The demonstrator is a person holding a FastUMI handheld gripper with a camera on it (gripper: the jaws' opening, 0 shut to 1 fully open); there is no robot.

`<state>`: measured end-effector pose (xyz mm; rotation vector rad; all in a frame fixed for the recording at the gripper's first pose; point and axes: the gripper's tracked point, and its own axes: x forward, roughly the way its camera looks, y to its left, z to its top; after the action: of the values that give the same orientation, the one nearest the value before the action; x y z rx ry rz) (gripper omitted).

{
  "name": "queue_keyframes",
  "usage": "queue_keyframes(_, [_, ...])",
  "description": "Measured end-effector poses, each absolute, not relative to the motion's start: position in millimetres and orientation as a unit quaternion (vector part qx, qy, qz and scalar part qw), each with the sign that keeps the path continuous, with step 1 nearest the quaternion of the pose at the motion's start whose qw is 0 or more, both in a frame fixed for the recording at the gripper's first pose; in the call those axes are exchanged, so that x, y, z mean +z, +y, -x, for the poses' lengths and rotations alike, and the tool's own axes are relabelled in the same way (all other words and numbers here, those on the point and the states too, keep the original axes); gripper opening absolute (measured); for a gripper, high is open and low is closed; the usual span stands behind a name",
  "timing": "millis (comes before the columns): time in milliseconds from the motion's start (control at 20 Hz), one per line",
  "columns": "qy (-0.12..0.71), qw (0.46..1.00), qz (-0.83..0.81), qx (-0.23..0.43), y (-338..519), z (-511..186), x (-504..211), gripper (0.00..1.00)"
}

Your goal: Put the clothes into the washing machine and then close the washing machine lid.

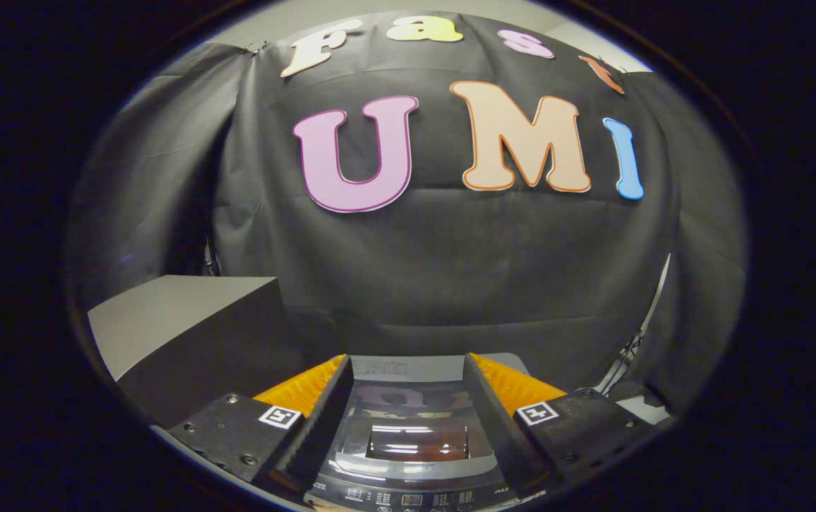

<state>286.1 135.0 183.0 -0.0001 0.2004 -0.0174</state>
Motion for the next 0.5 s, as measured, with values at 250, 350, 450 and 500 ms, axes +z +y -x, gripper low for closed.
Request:
queue_keyframes(250, [0.069, 0.997, 0.01, -0.014, 114.4, -266.1, 192.1, 0.95])
queue_keyframes(350, [0.055, 0.998, 0.014, -0.016, 105.6, -255.9, 194.0, 0.95])
queue_keyframes(450, [0.044, 0.999, 0.015, -0.019, 96.6, -245.2, 194.6, 0.94])
queue_keyframes(500, [0.037, 0.999, 0.015, -0.019, 91.2, -239.3, 195.5, 0.94])
